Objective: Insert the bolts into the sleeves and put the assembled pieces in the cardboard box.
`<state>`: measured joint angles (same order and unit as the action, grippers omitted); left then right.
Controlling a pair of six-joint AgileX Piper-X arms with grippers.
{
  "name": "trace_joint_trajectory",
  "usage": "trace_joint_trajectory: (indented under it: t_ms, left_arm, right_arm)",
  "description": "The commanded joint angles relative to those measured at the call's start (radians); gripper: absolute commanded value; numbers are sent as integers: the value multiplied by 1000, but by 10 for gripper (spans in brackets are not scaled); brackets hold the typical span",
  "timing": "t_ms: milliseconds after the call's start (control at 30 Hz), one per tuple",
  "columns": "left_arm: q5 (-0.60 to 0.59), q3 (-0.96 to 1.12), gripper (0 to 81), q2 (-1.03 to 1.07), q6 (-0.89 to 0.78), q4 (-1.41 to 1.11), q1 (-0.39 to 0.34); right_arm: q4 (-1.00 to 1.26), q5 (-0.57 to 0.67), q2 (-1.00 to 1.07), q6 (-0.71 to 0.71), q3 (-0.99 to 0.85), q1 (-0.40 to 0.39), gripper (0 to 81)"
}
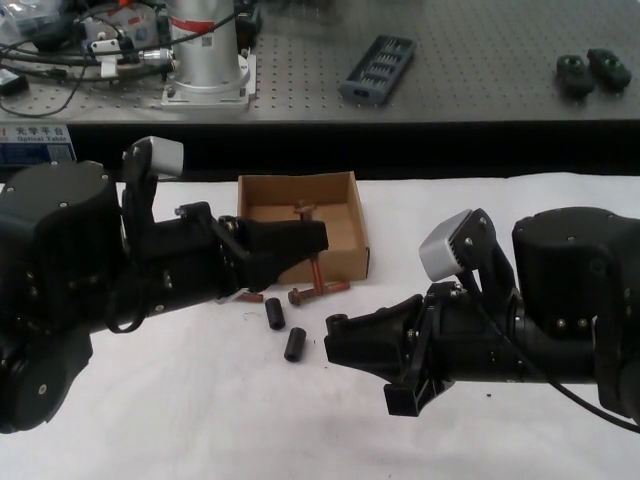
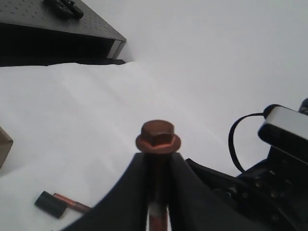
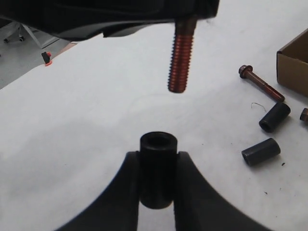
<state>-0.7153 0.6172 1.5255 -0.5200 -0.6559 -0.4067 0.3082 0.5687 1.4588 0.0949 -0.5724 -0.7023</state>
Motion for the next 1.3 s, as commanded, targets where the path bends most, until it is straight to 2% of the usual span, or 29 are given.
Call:
trace_joint_trajectory:
  t_ms: [0, 267, 433, 900, 1267]
  left_arm:
    - [-66, 10, 6, -2, 3, -29, -3]
    - [-85, 10, 6, -2, -4, -29, -21]
    - [-143, 10, 6, -2, -4, -27, -35]
    - [-144, 10, 6, -2, 28, 39, -38]
    - [-143, -15, 6, -2, 48, 66, -38]
  right_arm:
    - [20, 18, -3, 2, -2, 1, 7]
    - [20, 18, -3, 2, -2, 1, 7]
    - [20, 18, -3, 2, -2, 1, 7]
    - [23, 18, -3, 2, -2, 1, 7]
    - [100, 24, -3, 66, -2, 1, 7]
